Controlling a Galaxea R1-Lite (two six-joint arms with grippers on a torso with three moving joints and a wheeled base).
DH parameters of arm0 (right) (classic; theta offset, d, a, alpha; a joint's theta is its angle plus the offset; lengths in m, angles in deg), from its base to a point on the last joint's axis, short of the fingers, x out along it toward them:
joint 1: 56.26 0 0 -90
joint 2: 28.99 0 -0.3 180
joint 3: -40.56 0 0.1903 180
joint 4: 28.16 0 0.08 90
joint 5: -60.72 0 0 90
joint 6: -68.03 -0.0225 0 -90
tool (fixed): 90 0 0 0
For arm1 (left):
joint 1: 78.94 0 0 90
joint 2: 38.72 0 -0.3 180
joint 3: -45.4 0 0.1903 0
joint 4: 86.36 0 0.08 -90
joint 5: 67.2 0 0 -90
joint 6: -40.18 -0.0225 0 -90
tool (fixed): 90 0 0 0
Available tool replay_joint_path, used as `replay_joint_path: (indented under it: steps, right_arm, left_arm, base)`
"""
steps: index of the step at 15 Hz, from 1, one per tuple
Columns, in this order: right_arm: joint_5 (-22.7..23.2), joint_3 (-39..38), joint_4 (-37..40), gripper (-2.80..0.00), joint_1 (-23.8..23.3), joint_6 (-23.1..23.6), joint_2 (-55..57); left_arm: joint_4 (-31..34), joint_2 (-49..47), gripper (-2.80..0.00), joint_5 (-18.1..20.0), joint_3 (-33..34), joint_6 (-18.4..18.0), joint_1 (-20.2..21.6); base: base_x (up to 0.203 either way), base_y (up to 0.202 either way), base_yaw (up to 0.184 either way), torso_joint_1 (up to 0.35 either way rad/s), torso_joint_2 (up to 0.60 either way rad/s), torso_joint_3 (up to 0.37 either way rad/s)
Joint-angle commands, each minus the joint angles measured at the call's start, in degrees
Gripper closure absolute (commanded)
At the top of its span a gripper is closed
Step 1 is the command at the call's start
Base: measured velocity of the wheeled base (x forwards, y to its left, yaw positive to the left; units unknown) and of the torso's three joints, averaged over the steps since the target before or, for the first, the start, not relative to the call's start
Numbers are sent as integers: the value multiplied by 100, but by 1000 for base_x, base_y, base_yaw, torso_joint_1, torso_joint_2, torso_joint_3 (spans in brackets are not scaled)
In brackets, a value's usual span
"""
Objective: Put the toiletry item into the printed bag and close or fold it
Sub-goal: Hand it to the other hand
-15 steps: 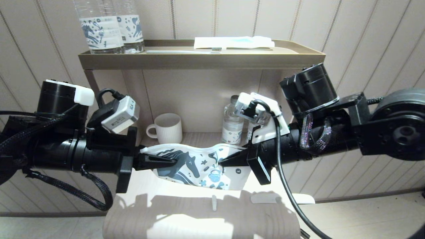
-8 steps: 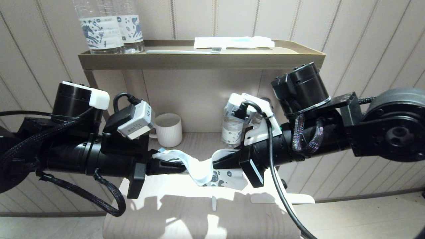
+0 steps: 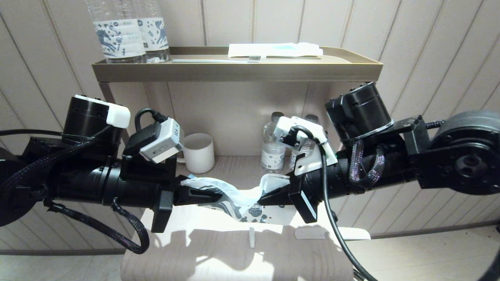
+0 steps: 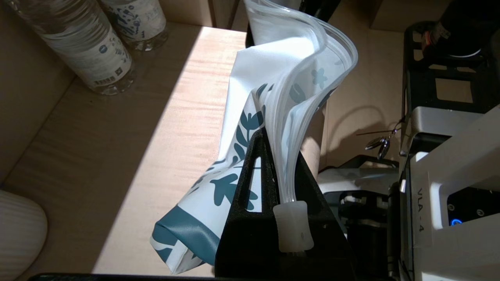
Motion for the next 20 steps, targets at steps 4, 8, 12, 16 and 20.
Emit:
replay_joint_path:
  steps: [4,8,12,16,20]
  right_arm:
    - [8,-104,-71,-280,-133,27,-53]
    - [8,-161,-45,-280,-397,20,-542]
    - [17,-218,-1,-280,-740,-1,-1146]
    - [24,-202,-17,-280,-746,-563,-1307]
    - [-503,91,2,-280,-371,-1943,-1069]
  left_arm:
    - [-5,-3,0,25,-19,-16,1]
    - [-5,-33,0,-101,69,-50,44]
    - [-10,-72,0,-294,85,-65,46]
    - [-14,-36,0,-1254,52,-566,27]
    - [-132,251,0,-2361,67,-814,-338]
  base:
    - [0,0,0,0,0,0]
    - [0,0,0,0,0,0]
    - [0,0,0,0,0,0]
    - [0,0,0,0,0,0]
    - [0,0,0,0,0,0]
